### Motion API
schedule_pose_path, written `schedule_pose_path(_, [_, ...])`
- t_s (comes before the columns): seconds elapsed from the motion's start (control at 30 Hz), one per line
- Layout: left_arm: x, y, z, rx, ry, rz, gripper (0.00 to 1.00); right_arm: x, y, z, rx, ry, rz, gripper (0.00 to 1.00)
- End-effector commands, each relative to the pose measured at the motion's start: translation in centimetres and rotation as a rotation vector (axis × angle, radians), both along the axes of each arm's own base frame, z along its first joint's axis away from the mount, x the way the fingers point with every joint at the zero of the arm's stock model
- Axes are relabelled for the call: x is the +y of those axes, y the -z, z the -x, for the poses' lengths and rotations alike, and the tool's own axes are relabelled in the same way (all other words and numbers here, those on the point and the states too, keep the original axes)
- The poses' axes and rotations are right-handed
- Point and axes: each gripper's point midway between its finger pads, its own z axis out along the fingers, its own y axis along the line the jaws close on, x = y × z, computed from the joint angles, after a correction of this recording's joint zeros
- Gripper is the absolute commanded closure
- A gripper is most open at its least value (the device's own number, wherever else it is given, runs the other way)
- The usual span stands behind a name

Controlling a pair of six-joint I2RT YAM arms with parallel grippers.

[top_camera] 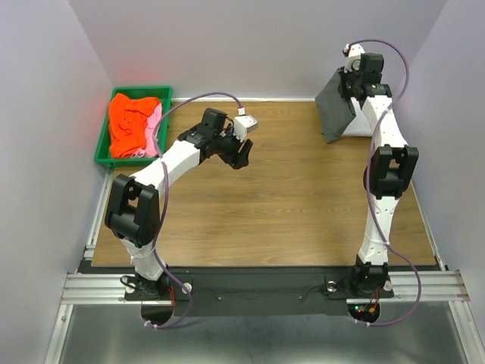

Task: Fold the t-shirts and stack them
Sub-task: Neatly place the folded tshirt to the corner

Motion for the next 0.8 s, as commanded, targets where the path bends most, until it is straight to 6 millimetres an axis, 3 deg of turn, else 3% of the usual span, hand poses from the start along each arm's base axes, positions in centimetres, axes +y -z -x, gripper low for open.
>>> schedule_pose_path(0.0, [-0.5,-2.0,-0.7,-0.06,0.024,0.028,0.33,-0.7,-9.2,0.6,-0.182,0.02,-0.009,0.99])
schedule_pose_path(0.33, [-0.5,-1.7,-0.7,-0.058,0.041,0.02,0.33,-1.7,-10.5,0.8,-0.201,0.026,-0.028,1.0])
schedule_pose_path(0.77, [-0.7,-1.8,-0.5,-0.047,0.061,0.023,0.28,-6.7,-6.8,-0.1,-0.151,0.068,0.062,0.99])
